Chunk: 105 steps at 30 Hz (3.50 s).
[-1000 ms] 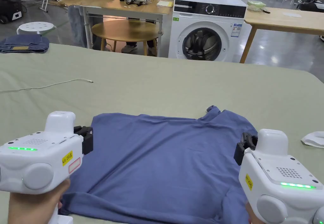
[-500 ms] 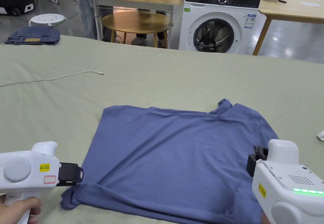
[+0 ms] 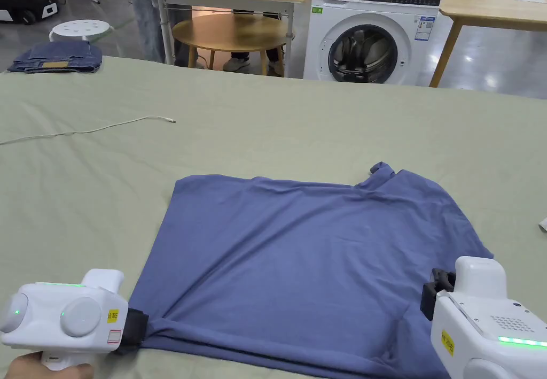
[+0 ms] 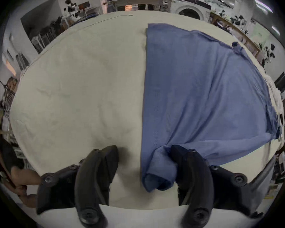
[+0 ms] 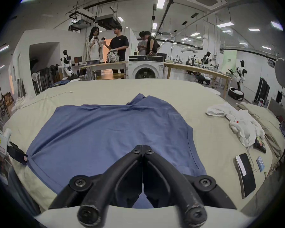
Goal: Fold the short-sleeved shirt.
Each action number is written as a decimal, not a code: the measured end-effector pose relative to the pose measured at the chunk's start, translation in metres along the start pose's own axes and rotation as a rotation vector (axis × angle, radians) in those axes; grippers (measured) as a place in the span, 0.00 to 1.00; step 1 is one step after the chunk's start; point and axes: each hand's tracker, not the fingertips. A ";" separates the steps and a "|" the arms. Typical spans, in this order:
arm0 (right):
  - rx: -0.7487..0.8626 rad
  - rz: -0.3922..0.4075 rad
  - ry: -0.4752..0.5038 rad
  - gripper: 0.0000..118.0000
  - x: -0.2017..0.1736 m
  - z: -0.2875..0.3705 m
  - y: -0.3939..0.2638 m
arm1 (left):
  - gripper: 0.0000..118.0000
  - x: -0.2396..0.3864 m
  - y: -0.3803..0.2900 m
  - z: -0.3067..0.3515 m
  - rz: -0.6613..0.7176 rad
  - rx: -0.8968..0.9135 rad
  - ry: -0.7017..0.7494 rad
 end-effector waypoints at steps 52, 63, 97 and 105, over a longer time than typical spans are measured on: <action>-0.322 -0.093 0.002 0.04 0.099 -0.012 0.062 | 0.01 -0.009 0.065 0.057 0.043 0.273 -0.267; -0.383 -0.051 -0.017 0.05 0.091 -0.132 0.076 | 0.01 -0.003 0.142 -0.015 0.064 0.223 -0.200; 0.178 -0.019 0.007 0.00 -0.013 -0.042 0.078 | 0.00 0.067 0.068 0.081 -0.028 0.702 -0.152; 0.138 -0.032 0.001 0.00 -0.005 -0.041 0.067 | 0.00 0.027 0.072 0.065 -0.002 0.514 -0.118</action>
